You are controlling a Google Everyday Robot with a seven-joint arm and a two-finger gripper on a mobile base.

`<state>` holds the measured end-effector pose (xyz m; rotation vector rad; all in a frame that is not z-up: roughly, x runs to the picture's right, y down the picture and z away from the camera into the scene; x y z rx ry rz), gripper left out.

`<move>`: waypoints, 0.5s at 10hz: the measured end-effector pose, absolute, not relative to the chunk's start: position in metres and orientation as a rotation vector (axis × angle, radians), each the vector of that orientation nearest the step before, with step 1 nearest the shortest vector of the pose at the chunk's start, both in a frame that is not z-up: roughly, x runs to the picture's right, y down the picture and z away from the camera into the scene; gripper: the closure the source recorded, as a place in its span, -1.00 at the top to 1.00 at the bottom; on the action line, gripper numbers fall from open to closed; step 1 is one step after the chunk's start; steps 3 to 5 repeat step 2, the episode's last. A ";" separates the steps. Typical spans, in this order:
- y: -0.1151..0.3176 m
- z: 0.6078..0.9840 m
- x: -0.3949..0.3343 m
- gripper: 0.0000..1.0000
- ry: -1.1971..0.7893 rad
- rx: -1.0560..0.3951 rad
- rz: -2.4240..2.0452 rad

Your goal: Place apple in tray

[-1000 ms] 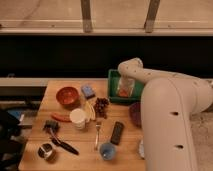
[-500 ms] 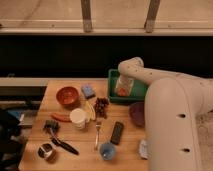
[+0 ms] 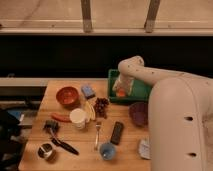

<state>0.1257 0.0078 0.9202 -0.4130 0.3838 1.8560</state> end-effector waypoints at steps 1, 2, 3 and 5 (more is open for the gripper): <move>0.008 0.920 0.126 0.30 0.385 -0.413 1.856; 0.007 0.920 0.126 0.30 0.383 -0.413 1.857; 0.007 0.920 0.126 0.30 0.383 -0.413 1.857; 0.007 0.920 0.126 0.30 0.383 -0.413 1.857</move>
